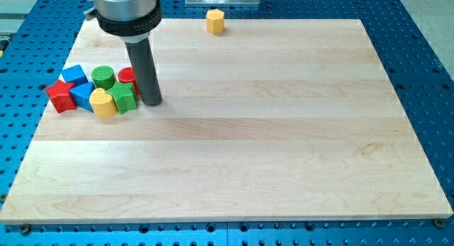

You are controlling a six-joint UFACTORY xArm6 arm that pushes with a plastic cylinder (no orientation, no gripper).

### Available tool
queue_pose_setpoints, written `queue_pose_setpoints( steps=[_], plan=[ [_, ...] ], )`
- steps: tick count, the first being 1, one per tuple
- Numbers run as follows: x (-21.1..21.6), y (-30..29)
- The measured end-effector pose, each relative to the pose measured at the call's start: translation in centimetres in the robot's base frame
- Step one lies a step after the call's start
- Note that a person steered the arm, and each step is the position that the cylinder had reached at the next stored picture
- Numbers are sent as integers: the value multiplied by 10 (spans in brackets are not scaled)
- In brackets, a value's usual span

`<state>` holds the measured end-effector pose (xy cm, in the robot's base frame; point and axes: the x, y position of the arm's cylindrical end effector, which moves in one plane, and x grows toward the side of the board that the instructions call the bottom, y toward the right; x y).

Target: Place the red star in between the blue blocks

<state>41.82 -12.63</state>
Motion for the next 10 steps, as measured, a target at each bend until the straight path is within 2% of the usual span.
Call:
queue_pose_setpoints(
  steps=[1,2,3,4,5,6,7,8,9,10],
  plan=[
    [3,0],
    [63,-19],
    [102,-99],
    [92,-149],
    [32,-161],
    [-4,-161],
    [-5,-175],
    [-28,-178],
    [-53,-149],
    [-51,-126]
  ],
)
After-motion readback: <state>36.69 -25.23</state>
